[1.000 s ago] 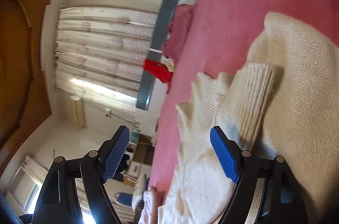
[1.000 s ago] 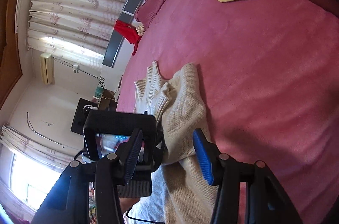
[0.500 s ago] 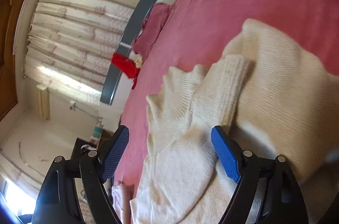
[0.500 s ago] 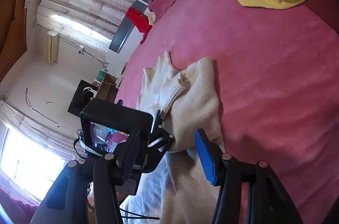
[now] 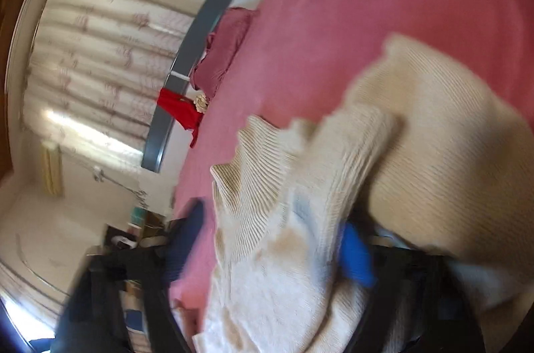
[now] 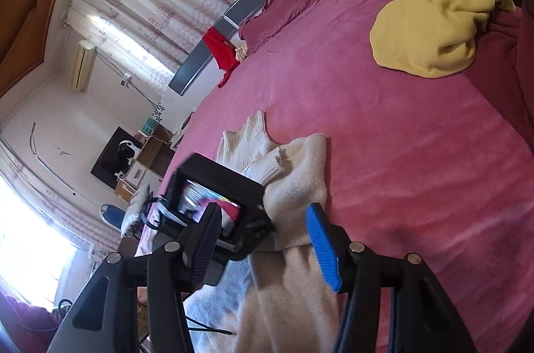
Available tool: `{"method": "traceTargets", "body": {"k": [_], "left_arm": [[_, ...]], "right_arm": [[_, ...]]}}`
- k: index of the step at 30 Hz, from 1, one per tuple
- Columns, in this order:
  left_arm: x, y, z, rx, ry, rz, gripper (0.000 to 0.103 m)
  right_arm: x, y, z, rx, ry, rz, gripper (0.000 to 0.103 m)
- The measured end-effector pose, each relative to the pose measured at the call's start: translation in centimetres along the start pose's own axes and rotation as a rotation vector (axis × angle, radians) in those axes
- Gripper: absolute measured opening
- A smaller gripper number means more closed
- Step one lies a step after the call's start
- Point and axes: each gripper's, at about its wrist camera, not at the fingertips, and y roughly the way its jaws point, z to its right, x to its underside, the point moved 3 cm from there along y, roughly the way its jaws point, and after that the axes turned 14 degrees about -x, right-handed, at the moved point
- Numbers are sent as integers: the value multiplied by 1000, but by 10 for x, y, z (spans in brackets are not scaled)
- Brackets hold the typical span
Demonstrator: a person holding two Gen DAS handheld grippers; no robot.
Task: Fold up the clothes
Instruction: 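Grasp the other sleeve cuff with the left gripper and lay it across the body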
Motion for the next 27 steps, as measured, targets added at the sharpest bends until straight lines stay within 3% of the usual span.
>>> {"method": "traceTargets", "body": {"k": [4, 7, 9, 12, 16, 19, 21, 27], "left_arm": [[10, 39, -33, 243, -253, -207, 5], [31, 67, -56, 401, -416, -317, 5], [48, 78, -75, 474, -526, -372, 4], [76, 81, -107, 544, -661, -385, 4], [122, 83, -163, 495, -775, -392, 4], [170, 96, -213, 465, -904, -460, 4], [219, 106, -250, 418, -1007, -522, 5], [379, 141, -334, 184, -1224, -721, 5]], "right_arm": [[3, 4, 2, 29, -7, 5, 55], [6, 8, -2, 58, -43, -8, 55], [10, 12, -8, 78, -78, -26, 55], [15, 26, -19, 85, -124, -67, 55], [24, 53, -40, 83, -203, -141, 55], [35, 79, -62, 135, -333, -224, 55], [46, 98, -77, 161, -420, -282, 55], [103, 172, -138, 211, -789, -472, 55]]}}
